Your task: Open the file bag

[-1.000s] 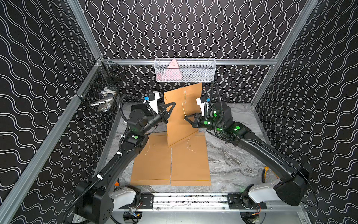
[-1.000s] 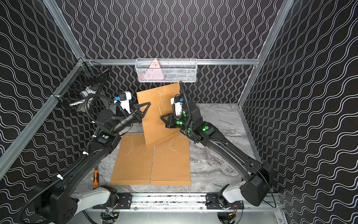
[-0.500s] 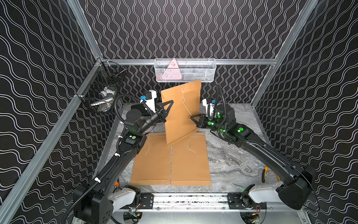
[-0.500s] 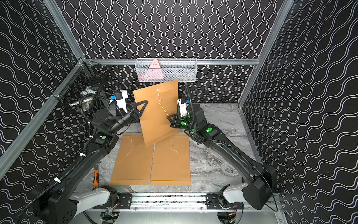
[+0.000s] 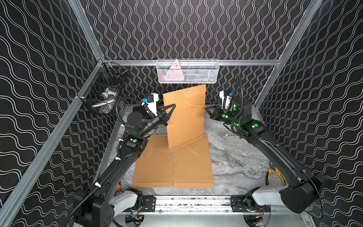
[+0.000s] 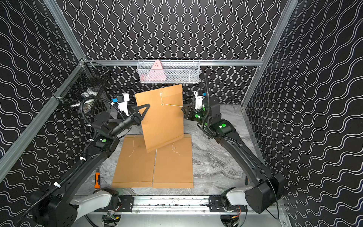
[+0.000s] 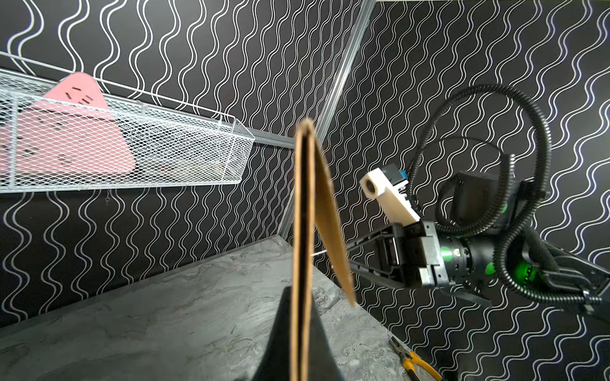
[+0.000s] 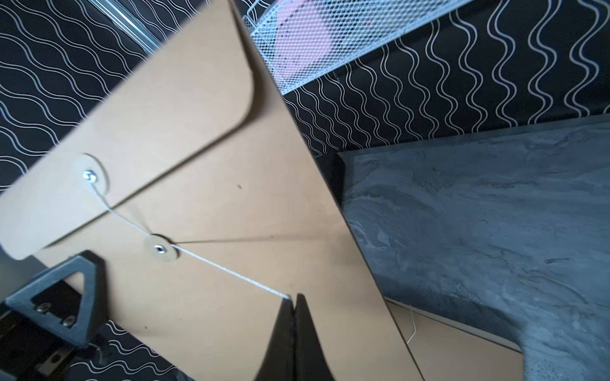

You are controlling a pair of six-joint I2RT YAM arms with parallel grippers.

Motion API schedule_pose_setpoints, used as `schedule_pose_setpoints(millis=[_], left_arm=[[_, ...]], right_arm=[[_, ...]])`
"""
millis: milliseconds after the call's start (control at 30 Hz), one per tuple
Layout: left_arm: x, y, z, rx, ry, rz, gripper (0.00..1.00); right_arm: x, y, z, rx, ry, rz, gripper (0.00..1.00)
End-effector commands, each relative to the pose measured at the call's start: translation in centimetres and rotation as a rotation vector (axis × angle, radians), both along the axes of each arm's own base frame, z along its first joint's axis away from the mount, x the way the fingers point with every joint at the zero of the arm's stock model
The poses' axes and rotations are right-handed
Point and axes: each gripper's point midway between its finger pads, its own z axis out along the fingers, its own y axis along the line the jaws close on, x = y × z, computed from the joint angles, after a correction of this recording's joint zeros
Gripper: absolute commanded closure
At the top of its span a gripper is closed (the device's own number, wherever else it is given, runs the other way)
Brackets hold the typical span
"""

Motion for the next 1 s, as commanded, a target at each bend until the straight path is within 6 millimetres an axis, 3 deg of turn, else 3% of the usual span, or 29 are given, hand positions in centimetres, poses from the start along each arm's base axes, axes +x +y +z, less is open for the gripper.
schedule_pose_setpoints(millis=[0,300,567,967], left_arm=[[-0.5,-0.2,0.2,-0.003,-0.020,-0.025,1.00],[-1.0,-0.9,-1.6,-0.005,0.012,-0.081,1.00],[-0.6,-1.2,-2.2,0.012,0.036,-0.094,1.00],[0.1,-1.3,-3.5,0.013,0.069,-0.094,1.00]], right_arm=[[-0.4,0.5,1.2,-0.018,-0.034,0.047,1.00],[-0.3,2.0,3.6,0.014,-0.060,0.114,1.00],[-0.5,4.2,4.3,0.011,-0.074,0.169,1.00],[-2.6,8.1,5.6,-0.016,-0.106,0.269,1.00]])
